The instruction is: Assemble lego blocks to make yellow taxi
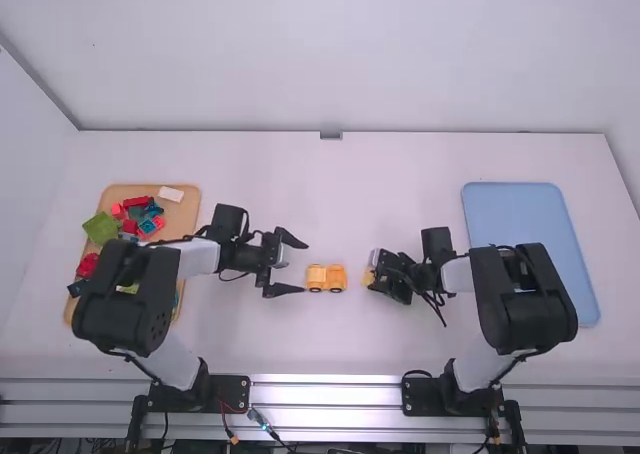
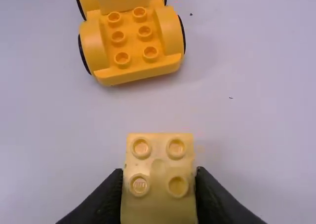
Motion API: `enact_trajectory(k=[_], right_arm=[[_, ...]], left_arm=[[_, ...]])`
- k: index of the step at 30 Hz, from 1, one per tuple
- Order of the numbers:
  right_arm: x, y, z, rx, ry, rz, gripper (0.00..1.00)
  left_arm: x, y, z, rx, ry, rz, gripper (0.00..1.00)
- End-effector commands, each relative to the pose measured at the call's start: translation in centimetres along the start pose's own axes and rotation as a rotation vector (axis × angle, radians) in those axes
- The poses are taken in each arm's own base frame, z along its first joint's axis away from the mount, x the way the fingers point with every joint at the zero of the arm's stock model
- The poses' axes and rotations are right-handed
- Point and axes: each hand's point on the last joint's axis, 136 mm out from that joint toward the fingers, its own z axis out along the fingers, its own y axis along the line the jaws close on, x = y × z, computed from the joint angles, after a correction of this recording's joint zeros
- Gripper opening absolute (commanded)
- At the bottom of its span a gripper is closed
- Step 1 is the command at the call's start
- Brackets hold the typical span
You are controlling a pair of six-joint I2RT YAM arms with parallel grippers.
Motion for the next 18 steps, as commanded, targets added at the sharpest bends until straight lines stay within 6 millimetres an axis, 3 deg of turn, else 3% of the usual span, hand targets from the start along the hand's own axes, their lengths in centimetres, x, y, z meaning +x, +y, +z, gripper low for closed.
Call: enact_trajectory(k=[1, 7, 18], right_arm=[[-0.4, -0.3, 0.1, -0.007, -0.019, 0.008, 0.26], [-1.1, -0.4, -0.1, -0.01, -0.039, 0.005, 0.07], [-5.9, -0.5, -2.2, -0.052, -0.173, -0.094, 0.06]], left_arm=[[0.9, -1.1, 1.0, 0.025, 0.042, -0.019, 0.99], [2.1, -0.6, 2.4, -0.039, 0.114, -0.055, 0.99], [4.6, -0.3, 4.1, -0.011, 0.084, -0.097, 0.99]])
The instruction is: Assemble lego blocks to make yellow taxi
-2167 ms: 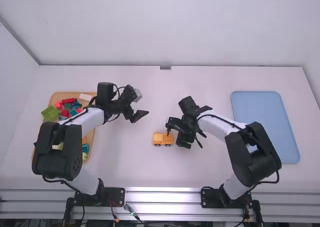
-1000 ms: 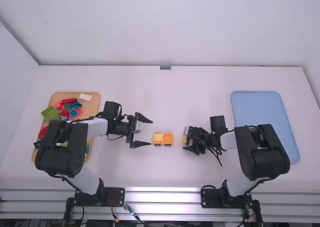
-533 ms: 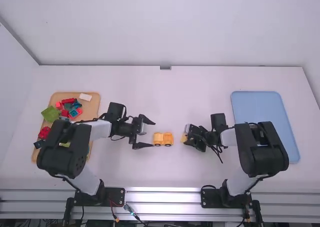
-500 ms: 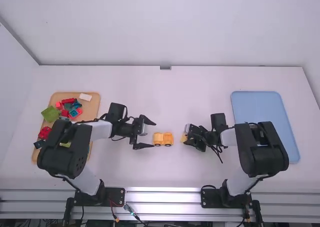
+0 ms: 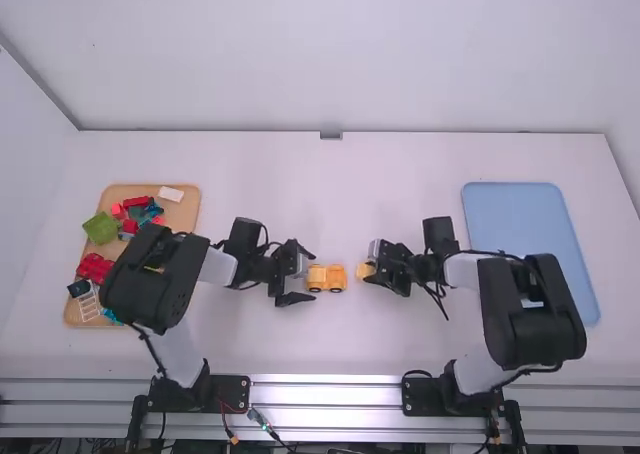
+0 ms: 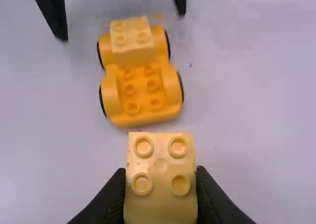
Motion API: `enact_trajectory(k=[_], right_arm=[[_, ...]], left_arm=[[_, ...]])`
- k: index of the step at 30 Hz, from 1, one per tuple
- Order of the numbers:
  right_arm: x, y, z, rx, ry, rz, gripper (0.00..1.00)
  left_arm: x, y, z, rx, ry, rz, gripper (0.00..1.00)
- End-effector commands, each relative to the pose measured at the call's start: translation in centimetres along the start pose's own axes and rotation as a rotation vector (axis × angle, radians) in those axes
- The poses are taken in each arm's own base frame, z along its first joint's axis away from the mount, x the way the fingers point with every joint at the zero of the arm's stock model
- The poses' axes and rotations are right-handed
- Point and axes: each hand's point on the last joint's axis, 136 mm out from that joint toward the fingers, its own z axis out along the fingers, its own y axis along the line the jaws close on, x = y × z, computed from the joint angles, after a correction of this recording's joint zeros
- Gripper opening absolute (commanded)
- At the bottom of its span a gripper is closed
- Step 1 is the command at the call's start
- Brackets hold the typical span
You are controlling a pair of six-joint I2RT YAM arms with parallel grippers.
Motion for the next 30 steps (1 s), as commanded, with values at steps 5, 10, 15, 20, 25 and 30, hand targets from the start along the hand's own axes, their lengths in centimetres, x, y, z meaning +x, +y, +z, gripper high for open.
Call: enact_trajectory(k=[5, 10, 15, 20, 25, 30], right_arm=[[-3.6, 0.4, 0.7, -0.054, -0.073, -0.109, 0.03], [-3.9, 0.7, 2.2, -0.064, 0.003, -0.126, 0.01], [-4.0, 0.9, 3.3, -0.054, 0.047, -0.127, 0.0], [-4.1, 0.7, 4.4, -0.056, 0.043, -0.119, 0.0], [-3.4, 0.4, 5.2, -0.077, 0.06, -0.071, 0.0], [-3.4, 0.8, 5.2, -0.106, 0.079, -0.09, 0.0]], left_arm=[[0.5, 0.6, 1.7, 0.062, -0.025, -0.044, 0.99], [0.9, 0.8, 2.1, 0.065, -0.025, -0.046, 0.99], [1.0, 0.7, 2.0, 0.065, -0.021, -0.051, 0.84], [1.1, 0.1, 2.3, 0.076, -0.015, -0.043, 0.84], [1.5, -0.3, 3.0, 0.079, 0.026, -0.014, 0.85], [1.5, -0.3, 3.2, 0.08, 0.033, -0.004, 0.66]])
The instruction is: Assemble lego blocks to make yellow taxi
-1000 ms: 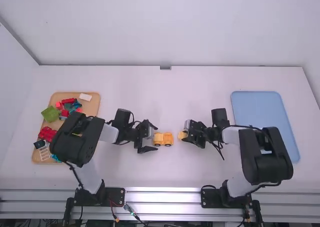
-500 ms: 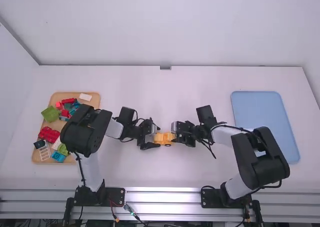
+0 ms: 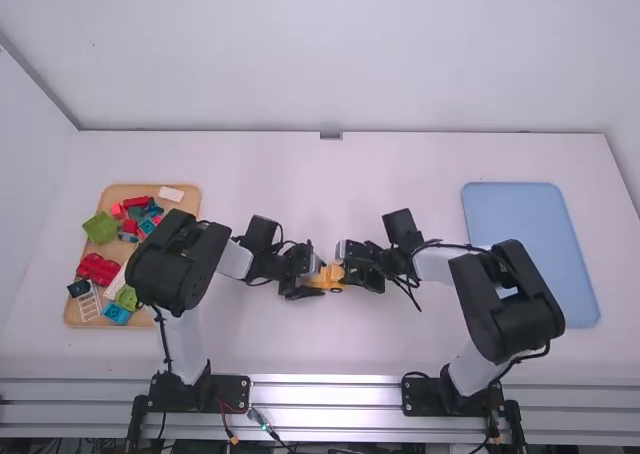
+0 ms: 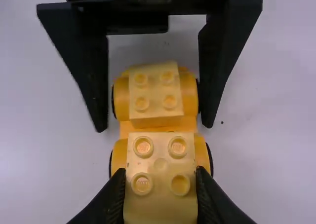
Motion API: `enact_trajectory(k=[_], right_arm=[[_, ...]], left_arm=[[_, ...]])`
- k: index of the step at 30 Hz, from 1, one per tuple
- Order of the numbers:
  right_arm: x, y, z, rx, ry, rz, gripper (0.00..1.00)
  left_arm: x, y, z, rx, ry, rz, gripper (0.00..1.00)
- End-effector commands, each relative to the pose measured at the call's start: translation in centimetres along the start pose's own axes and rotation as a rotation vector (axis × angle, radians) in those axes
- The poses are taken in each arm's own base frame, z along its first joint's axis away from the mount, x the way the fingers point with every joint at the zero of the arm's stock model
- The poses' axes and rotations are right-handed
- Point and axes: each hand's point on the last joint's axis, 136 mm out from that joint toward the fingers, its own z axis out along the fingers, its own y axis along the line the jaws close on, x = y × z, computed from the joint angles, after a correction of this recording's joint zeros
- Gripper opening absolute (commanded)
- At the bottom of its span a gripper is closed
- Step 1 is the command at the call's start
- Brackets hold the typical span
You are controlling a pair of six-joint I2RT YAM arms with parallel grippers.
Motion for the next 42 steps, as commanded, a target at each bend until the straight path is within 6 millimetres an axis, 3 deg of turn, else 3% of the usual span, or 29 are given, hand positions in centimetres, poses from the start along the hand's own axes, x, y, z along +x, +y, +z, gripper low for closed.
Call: enact_trajectory(k=[1, 5, 21, 22, 24, 26, 28, 29, 37, 41, 42], right_arm=[[-0.7, -0.5, 0.2, -0.002, -0.007, -0.032, 0.0], [-0.5, -0.3, 0.6, 0.004, 0.021, -0.051, 0.0], [0.0, -0.1, 1.5, 0.022, 0.105, -0.098, 0.0], [0.1, -0.1, 1.5, 0.021, 0.105, -0.102, 0.02], [0.0, -0.2, 1.5, 0.023, 0.104, -0.095, 0.19], [0.0, -0.3, 1.5, 0.026, 0.103, -0.093, 0.25], [0.0, -0.4, 1.3, 0.029, 0.097, -0.091, 0.42], [-0.2, -0.5, 1.3, 0.028, 0.091, -0.091, 0.44], [-2.6, -1.2, 0.6, 0.032, 0.022, -0.115, 0.48], [-4.4, -0.7, -0.3, 0.017, -0.044, -0.142, 0.44], [-4.7, -0.3, -0.8, 0.007, -0.054, -0.169, 0.39]], left_arm=[[0.5, -0.6, 0.2, 0.013, 0.009, -0.004, 0.62], [0.6, -0.6, 0.2, 0.011, 0.015, -0.005, 0.54], [0.9, -1.1, 0.2, 0.025, 0.024, -0.016, 0.56], [0.9, -1.1, 0.2, 0.025, 0.024, -0.016, 0.56], [0.9, -1.0, 0.2, 0.024, 0.023, -0.015, 0.56], [0.9, -1.0, 0.2, 0.024, 0.023, -0.014, 0.56], [0.9, -1.0, 0.2, 0.023, 0.023, -0.016, 0.56], [0.9, -1.0, 0.2, 0.023, 0.023, -0.02, 0.57], [0.9, -0.9, 0.2, 0.021, 0.025, -0.019, 0.57], [0.9, -0.9, 0.2, 0.02, 0.026, -0.018, 0.57], [0.9, -0.9, 0.2, 0.02, 0.025, -0.017, 0.56]])
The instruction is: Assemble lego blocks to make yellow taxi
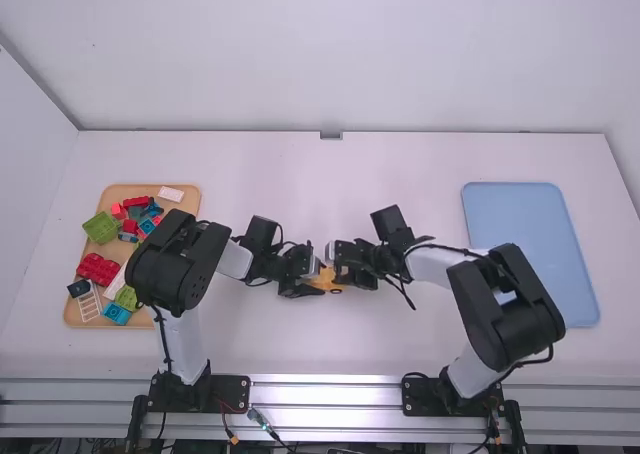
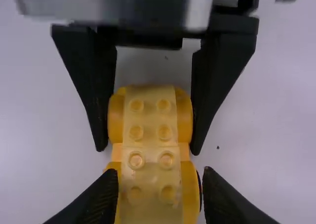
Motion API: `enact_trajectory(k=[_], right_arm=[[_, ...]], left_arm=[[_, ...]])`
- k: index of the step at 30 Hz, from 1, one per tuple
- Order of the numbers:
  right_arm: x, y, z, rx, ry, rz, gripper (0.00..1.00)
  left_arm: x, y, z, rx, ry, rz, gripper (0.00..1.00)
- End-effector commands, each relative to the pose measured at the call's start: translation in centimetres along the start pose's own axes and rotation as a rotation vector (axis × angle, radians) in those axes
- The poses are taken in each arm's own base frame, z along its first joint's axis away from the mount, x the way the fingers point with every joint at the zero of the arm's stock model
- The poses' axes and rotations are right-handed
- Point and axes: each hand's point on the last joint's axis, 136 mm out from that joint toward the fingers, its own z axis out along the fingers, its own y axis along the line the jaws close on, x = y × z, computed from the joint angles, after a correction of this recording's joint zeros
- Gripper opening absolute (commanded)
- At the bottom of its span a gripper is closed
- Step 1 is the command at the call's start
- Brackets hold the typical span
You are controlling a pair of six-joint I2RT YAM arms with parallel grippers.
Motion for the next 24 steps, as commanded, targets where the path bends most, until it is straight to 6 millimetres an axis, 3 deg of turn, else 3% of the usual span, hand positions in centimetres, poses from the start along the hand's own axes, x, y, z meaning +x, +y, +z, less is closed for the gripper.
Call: enact_trajectory(k=[1, 2, 5, 15, 24], right_arm=[[-2.7, -0.6, -1.5, 0.01, -0.077, -0.078, 0.36], [-2.9, -0.2, -1.7, 0.0, -0.082, -0.089, 0.16], [-2.5, 0.3, -1.6, -0.019, -0.068, -0.084, 0.0], [0.6, -0.3, 0.5, -0.04, -0.047, 0.029, 0.0], [3.4, 0.8, 1.7, -0.085, 0.026, 0.105, 0.0]], left_arm=[[0.7, -0.7, 0.2, 0.012, 0.02, -0.024, 0.56], [0.7, -0.7, 0.2, 0.012, 0.02, -0.023, 0.56], [0.7, -0.6, 0.2, 0.011, 0.02, -0.021, 0.56], [0.7, -0.7, 0.2, 0.015, 0.017, -0.025, 0.56], [0.8, -0.6, 0.1, 0.009, 0.017, -0.029, 0.55]])
